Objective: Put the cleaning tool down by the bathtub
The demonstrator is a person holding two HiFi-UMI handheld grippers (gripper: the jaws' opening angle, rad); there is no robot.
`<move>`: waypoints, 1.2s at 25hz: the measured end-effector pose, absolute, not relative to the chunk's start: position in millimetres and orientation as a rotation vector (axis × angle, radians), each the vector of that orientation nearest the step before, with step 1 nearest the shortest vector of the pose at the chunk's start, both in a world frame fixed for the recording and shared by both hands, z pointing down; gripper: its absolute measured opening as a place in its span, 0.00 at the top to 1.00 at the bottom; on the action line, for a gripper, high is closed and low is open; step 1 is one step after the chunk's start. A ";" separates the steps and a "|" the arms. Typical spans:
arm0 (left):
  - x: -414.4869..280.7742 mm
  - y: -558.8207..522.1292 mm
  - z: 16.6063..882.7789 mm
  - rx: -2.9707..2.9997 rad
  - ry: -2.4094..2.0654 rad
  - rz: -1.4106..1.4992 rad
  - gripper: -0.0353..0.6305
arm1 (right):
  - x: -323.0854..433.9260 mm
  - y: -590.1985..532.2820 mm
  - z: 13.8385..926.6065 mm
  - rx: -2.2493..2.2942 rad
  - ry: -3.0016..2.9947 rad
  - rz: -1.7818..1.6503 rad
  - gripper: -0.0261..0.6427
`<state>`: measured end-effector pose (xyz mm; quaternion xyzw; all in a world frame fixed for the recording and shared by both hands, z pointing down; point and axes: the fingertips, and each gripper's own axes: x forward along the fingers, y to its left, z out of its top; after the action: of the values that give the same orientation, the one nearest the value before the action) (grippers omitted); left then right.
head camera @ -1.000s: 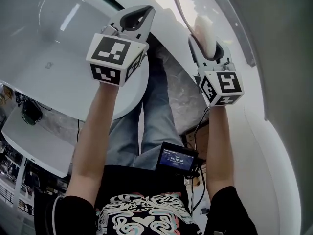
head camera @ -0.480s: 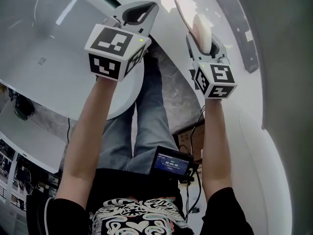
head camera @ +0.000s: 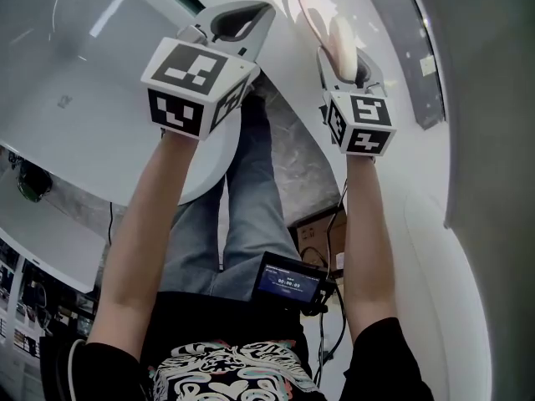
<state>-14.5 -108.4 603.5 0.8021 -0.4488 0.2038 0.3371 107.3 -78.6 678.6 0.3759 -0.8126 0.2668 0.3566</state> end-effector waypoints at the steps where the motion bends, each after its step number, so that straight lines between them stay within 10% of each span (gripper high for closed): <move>1: -15.4 -108.6 603.6 2.090 -1.171 0.532 0.92 | 107.8 -78.9 680.2 0.970 -2.090 0.675 0.67; 30: -25.8 -102.2 606.6 2.060 -1.158 0.544 0.92 | 102.8 -74.2 705.8 0.865 -1.941 0.504 0.65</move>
<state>-25.8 -102.2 606.6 0.7954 -0.4474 0.2100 0.3507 102.8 -74.2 705.8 0.3514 -0.7888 0.2046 0.4609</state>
